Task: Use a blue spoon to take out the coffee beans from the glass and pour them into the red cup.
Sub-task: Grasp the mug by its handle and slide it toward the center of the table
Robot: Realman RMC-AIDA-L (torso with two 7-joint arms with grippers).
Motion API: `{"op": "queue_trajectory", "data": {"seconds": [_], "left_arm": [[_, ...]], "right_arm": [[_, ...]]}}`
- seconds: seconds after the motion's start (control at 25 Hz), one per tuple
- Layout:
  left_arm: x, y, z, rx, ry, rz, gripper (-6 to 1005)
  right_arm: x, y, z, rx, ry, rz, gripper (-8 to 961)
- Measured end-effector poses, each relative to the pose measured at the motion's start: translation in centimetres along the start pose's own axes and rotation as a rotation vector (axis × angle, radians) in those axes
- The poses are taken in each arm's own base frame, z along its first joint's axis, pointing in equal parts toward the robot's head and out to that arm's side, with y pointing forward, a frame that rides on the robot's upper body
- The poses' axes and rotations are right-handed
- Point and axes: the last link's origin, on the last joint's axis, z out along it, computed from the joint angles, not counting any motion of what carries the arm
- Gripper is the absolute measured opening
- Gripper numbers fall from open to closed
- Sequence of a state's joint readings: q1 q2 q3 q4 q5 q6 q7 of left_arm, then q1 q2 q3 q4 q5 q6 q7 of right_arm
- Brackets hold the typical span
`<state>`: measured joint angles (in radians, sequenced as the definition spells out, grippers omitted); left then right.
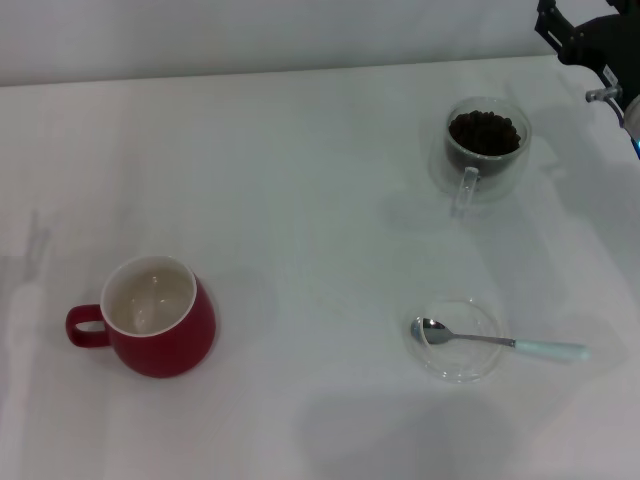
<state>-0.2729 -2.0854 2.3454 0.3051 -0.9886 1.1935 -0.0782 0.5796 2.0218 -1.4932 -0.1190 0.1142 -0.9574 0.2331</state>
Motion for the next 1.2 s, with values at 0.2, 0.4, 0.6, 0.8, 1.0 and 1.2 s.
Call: {"op": "queue_trajectory", "data": {"seconds": [0.2,0.4,0.6,0.8,1.0,1.2], "left_arm": [[-0.2,0.3,-1.2,-0.022,0.006,0.001,875],[-0.4,0.6,-2.8,-0.047,0.017,0.004,875],[-0.8,0.9,-5.8,-0.088,0.03,0.009,876],[-0.7,0.5,-10.0,-0.12,0.059,0.037,874],[-0.5,-0.8,-14.3,-0.075,0.074,0.059,870],[-0.9,-1.1,-16.5,-0.095,0.037,0.085,867]], "right_arm": [[0.5,-0.5,-0.7,0.002,0.012,-0.004,869],[0.7,-0.7,-1.0,0.008,0.017,-0.003,869],[1.0,-1.1,-1.6,0.016,0.018,-0.003,868],[1.1,-1.5,-2.0,0.026,0.015,-0.003,869],[0.8,-1.6,-1.8,0.027,0.004,-0.003,869],[0.7,-1.7,-1.8,0.031,0.001,0.001,869]]}}
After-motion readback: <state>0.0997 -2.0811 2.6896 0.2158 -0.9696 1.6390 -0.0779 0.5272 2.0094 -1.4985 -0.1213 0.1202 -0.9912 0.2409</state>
